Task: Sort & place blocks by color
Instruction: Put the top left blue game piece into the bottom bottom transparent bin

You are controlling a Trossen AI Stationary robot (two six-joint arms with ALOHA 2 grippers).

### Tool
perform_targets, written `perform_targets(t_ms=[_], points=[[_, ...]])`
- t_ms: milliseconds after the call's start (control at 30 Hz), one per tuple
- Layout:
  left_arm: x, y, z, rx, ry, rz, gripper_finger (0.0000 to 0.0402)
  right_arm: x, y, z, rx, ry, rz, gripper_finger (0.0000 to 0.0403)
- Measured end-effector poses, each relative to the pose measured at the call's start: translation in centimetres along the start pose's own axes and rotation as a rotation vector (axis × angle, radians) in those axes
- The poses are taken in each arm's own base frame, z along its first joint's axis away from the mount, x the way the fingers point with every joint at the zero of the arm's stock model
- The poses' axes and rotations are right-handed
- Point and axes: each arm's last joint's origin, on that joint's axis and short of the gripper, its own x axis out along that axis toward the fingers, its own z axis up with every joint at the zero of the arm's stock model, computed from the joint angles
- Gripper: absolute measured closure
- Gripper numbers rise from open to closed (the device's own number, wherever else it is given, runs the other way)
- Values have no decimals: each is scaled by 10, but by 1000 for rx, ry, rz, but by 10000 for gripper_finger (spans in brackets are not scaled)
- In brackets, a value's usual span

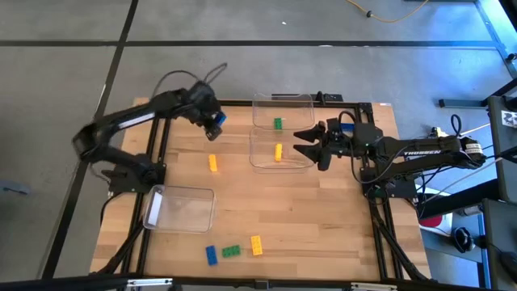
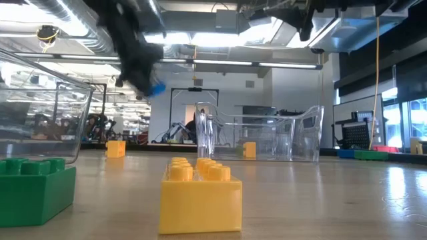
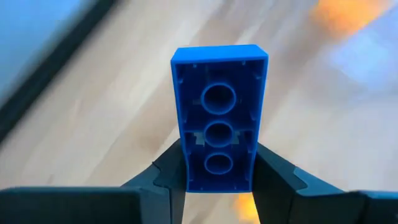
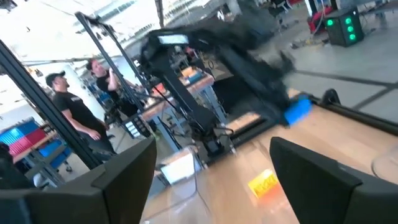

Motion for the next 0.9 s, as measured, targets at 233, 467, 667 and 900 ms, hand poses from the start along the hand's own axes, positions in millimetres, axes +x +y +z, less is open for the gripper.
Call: perform_targets(t_ms=[233, 467, 667, 900], points=[[-76, -57, -9, -1, -534, -222, 276, 0, -1, -2, -56, 23, -12, 86], [-95, -88, -50, -50, -776, -340, 276, 0, -1, -2, -108, 23, -10, 86], [-101, -92, -62, -64, -819, -326, 276, 0, -1, -2, -108, 22, -9, 86], [-101, -93, -62, -60, -821, -328, 276, 0, -1, -2, -112, 22, -10, 86]])
